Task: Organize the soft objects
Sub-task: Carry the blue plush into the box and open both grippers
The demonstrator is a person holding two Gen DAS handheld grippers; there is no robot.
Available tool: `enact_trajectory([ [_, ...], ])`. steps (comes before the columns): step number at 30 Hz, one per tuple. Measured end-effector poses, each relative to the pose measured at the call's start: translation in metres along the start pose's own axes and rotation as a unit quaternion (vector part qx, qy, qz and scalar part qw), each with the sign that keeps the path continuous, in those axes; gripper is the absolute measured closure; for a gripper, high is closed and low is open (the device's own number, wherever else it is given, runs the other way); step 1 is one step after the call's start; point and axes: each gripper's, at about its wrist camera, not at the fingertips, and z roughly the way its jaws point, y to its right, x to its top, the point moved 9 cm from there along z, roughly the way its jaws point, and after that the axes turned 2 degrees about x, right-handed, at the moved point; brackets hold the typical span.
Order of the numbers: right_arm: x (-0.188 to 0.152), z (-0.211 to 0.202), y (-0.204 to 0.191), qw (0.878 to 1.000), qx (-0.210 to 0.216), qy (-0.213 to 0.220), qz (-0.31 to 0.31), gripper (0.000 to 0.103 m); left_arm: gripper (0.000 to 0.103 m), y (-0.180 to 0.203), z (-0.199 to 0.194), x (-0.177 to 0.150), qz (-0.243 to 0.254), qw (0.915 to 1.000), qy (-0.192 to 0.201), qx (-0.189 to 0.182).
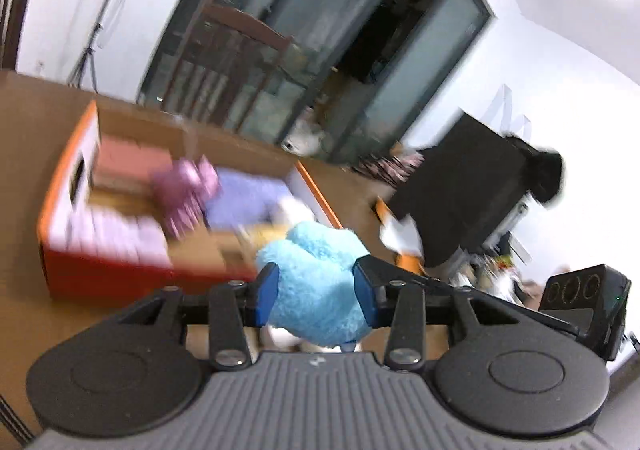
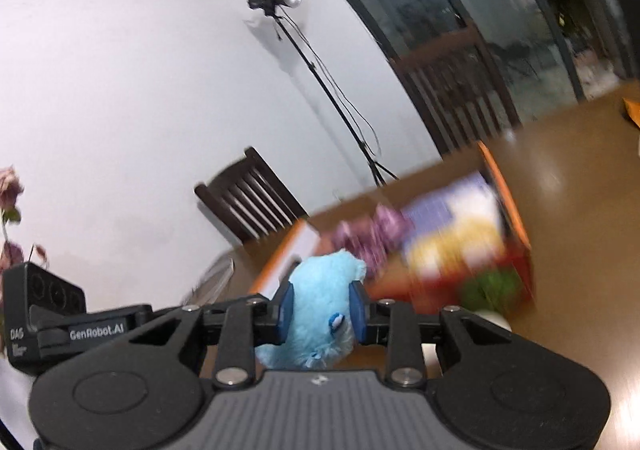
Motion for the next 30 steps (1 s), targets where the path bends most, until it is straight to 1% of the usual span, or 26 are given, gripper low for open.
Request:
enact_trajectory([
  [2, 0.021, 0.034, 0.005, 1.0, -0.006, -0.003, -0.005, 0.074, 0.061, -0.018, 0.019, 0.019, -0.007, 0.9998, -0.004, 0.016],
  [5, 0.033, 0.09, 0.02, 0.999, -0.028, -0.035, -0.013, 0.074, 0.062, -0.054, 0.058, 0.028, -0.034, 0.9978, -0.036, 0.045],
  [7, 0.028, 0.118, 0.032, 0.997, -0.042, -0.06, -0.012, 0.074, 0.062, -0.068, 0.077, 0.024, -0.035, 0.996, -0.052, 0.064],
  [9, 0.019, 0.14, 0.043, 0.994, -0.066, -0.086, -0.022, 0.074, 0.062, -0.075, 0.088, 0.017, -0.018, 0.995, -0.067, 0.072],
  [10, 0.012, 0.147, 0.047, 0.991, -0.079, -0.101, -0.031, 0.074, 0.059, -0.076, 0.091, 0.012, -0.01, 0.9946, -0.073, 0.074],
  [11, 0.005, 0.152, 0.051, 0.988, -0.094, -0.113, -0.04, 0.072, 0.056, -0.077, 0.09, 0.008, -0.004, 0.9939, -0.077, 0.078],
  [12, 0.001, 0.153, 0.053, 0.986, -0.105, -0.115, -0.051, 0.074, 0.056, -0.075, 0.088, 0.005, 0.01, 0.9942, -0.075, 0.077],
  [13, -0.004, 0.152, 0.054, 0.985, -0.11, -0.114, -0.066, 0.078, 0.055, -0.073, 0.084, 0.003, 0.021, 0.9945, -0.069, 0.076],
  [15, -0.008, 0.152, 0.052, 0.983, -0.114, -0.116, -0.084, 0.075, 0.055, -0.07, 0.075, 0.004, 0.029, 0.9944, -0.063, 0.079],
  [17, -0.007, 0.149, 0.047, 0.982, -0.116, -0.113, -0.092, 0.072, 0.054, -0.066, 0.066, 0.011, 0.034, 0.9953, -0.052, 0.075],
  [21, 0.008, 0.132, 0.033, 0.985, -0.109, -0.088, -0.104, 0.067, 0.05, -0.06, 0.042, 0.026, 0.054, 0.9946, -0.024, 0.086],
  [24, 0.024, 0.107, 0.021, 0.987, -0.099, -0.064, -0.111, 0.065, 0.039, -0.051, 0.016, 0.035, 0.075, 0.9924, 0.004, 0.098],
  [26, 0.033, 0.087, 0.011, 0.987, -0.095, -0.047, -0.121, 0.06, 0.031, -0.043, -0.007, 0.038, 0.094, 0.9895, 0.026, 0.107],
  [27, 0.038, 0.074, 0.006, 0.987, -0.094, -0.039, -0.126, 0.058, 0.03, -0.038, -0.02, 0.038, 0.104, 0.9873, 0.037, 0.114],
  [29, 0.046, 0.047, -0.005, 0.985, -0.097, -0.02, -0.141, 0.052, 0.022, -0.027, -0.045, 0.037, 0.125, 0.9827, 0.057, 0.124],
  [30, 0.049, 0.033, -0.01, 0.984, -0.1, -0.011, -0.148, 0.05, 0.02, -0.02, -0.059, 0.035, 0.136, 0.9801, 0.069, 0.127],
])
